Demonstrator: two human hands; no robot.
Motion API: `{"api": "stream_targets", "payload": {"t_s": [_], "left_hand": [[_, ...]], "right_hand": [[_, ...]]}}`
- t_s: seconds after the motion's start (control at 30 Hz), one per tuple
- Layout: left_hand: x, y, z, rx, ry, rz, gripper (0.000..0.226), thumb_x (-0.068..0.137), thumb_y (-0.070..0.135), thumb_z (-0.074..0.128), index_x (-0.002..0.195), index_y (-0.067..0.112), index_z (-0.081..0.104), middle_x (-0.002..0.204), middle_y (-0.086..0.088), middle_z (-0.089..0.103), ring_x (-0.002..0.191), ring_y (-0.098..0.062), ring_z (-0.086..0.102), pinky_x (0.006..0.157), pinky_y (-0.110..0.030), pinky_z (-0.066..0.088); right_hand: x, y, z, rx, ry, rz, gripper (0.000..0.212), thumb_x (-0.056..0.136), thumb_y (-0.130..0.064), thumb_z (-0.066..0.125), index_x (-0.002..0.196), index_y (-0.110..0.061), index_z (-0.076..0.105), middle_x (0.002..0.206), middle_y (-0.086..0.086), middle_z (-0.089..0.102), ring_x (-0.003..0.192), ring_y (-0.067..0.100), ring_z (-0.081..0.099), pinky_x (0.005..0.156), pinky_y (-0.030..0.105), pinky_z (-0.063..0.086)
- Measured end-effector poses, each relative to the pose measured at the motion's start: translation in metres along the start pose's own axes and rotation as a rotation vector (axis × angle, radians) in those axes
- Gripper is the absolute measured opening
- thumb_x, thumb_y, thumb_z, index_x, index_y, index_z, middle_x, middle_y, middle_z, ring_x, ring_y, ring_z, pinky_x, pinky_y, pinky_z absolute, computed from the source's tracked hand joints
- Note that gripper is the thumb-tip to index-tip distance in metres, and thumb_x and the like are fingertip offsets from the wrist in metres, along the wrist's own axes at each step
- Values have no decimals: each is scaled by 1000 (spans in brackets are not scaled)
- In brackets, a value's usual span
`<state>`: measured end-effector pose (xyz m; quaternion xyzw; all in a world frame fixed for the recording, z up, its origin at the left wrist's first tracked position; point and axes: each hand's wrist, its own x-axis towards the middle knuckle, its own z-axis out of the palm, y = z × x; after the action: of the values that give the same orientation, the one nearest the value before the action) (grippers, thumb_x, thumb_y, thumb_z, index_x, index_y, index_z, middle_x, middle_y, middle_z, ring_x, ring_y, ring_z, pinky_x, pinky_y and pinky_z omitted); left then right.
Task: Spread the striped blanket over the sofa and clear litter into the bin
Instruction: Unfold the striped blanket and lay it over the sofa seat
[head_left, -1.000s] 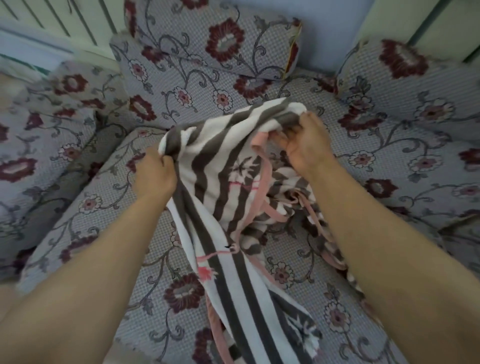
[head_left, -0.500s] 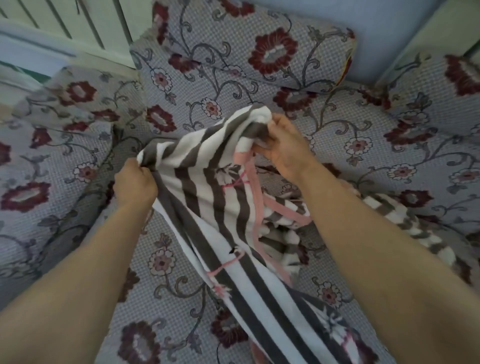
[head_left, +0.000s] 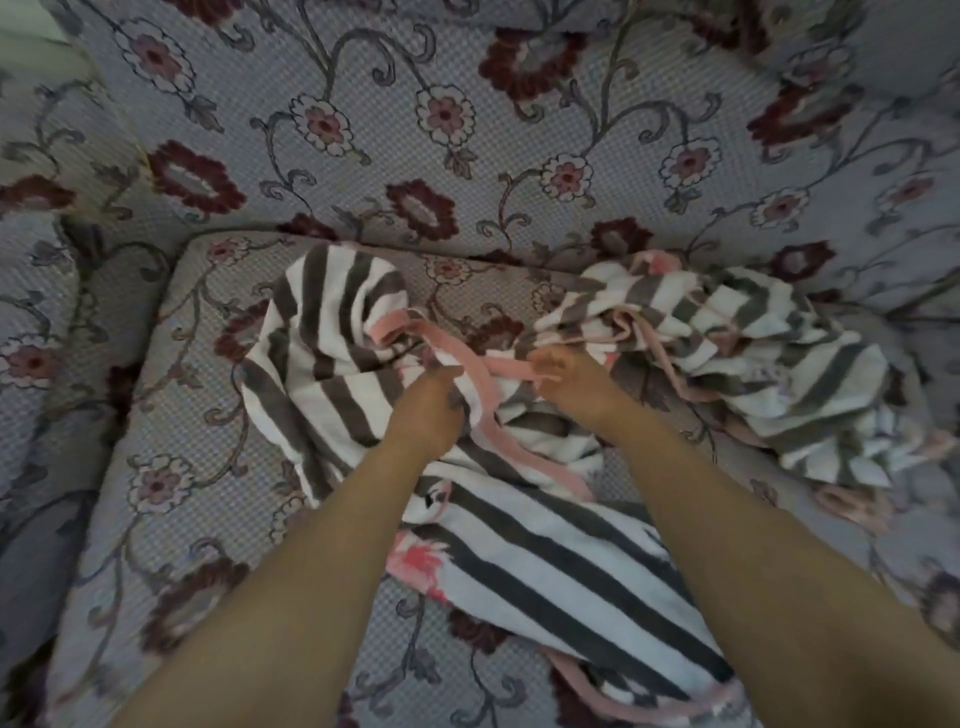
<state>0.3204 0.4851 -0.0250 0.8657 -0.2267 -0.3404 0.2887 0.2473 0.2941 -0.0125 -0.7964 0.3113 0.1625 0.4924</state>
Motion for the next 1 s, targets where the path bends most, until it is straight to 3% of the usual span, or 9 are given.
{"api": "stream_targets", "payload": {"t_s": [0.17,0.23,0.3,0.4,0.47,0.57,0.7,0.83,1.0], "left_hand": [[36,6,40,438,-98,92,83,86,2,48,151,29,5,159,7,3,121,-33,49,83,-44,51],[49,6,46,549,-112,76,84,85,3,45,150,35,2,154,2,19,114,-36,54,78,-43,51],[56,0,48,632,-126,11,74,87,8,43,148,35,11,144,-6,40,118,-39,52,84,-46,48],[45,-31,32,600,-35,-238,62,86,22,44,145,28,23,151,-6,34,133,-33,40,97,-44,41],[28,-62,9,562,-34,-412,61,84,36,43,143,31,29,143,-4,45,120,-30,52,89,-40,43],[7,-94,-28,596,-53,-620,48,88,39,41,133,24,47,128,-6,57,114,-28,56,84,-35,42],[14,-95,-45,607,166,-579,36,87,31,46,116,14,58,117,-10,61,105,-33,60,74,-36,40],[41,-85,-47,604,341,-307,55,84,38,61,127,13,38,133,-17,38,120,-40,42,84,-51,47],[64,-92,-39,498,107,-393,108,79,57,60,149,21,-14,154,-20,14,141,-44,17,104,-56,34]], "right_hand": [[14,34,-2,-264,57,-104,49,92,-12,54,139,-20,42,145,5,44,128,26,45,94,30,39],[21,42,4,-322,28,-148,62,92,-9,53,147,-26,30,157,-1,25,136,24,39,100,34,41],[29,44,12,-398,-23,-171,77,91,-2,51,150,-36,15,161,-10,5,133,22,41,90,42,51],[41,38,23,-643,-7,-235,94,86,-2,56,150,-40,-2,161,-4,11,107,28,57,64,37,48],[46,33,29,-875,35,-243,102,82,-12,64,150,-34,-8,159,6,19,110,33,56,75,40,47],[47,26,35,-1085,23,-176,96,81,-31,69,151,-28,4,153,12,25,130,36,40,105,49,31],[51,13,46,-1190,87,-132,68,75,-41,70,135,-28,42,139,10,37,128,36,32,105,47,26],[67,3,66,-1156,110,-222,70,69,-39,73,128,-17,45,133,10,40,126,33,31,103,47,26],[84,4,87,-924,-55,-58,90,70,-31,76,140,-16,21,123,13,55,121,36,48,108,54,30]]}}
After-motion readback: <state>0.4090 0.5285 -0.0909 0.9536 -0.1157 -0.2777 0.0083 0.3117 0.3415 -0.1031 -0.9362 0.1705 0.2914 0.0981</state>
